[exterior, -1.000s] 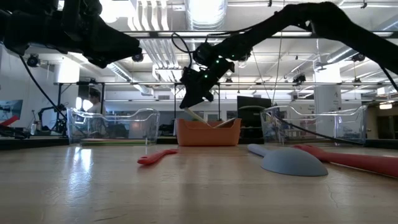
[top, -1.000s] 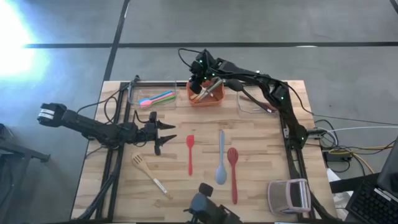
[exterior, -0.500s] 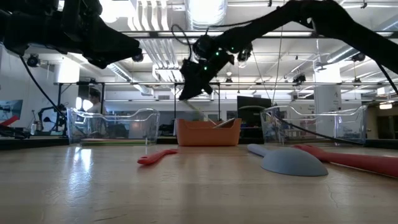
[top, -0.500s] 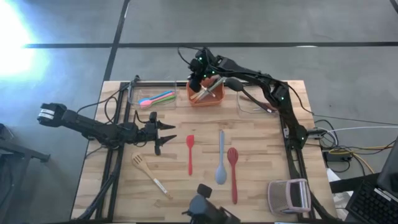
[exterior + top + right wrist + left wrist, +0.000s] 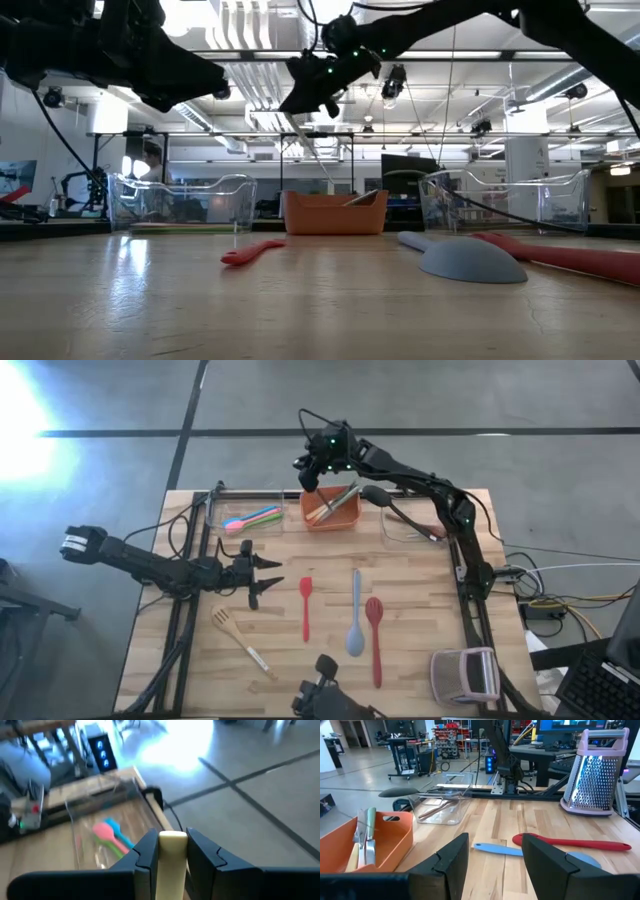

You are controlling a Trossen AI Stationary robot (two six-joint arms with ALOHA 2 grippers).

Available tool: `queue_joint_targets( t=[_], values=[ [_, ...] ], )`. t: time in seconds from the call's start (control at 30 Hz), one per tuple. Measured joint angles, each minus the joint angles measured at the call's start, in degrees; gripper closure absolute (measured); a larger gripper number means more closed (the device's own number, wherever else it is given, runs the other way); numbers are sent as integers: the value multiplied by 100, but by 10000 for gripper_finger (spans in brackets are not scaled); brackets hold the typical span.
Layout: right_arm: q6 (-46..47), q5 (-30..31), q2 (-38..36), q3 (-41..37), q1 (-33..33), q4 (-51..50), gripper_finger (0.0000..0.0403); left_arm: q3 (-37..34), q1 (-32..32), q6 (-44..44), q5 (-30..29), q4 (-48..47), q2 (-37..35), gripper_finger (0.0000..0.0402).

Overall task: Pick & Place Kitchen Items
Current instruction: Put the yellow knife into the orange bin

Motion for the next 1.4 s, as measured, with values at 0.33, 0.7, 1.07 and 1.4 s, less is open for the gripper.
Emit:
queue_joint_targets(
  t=[0.33, 0.7, 1.07, 1.4],
  values=[
    [880, 168, -116, -1181, 2, 2022, 339, 0, -7, -311, 52, -211, 0, 216],
    [1499, 1724, -1648, -4463, 80, 5217, 339, 0, -4, -474, 50, -385, 1, 216],
    [2134, 3178, -2213, -6638, 326, 7920, 339, 2, 0, -450, 38, -229, -2, 216],
    [2225, 3531, -1756, -6668, 457, 8195, 339, 2, 2, -319, 9, -195, -4, 216]
  ],
)
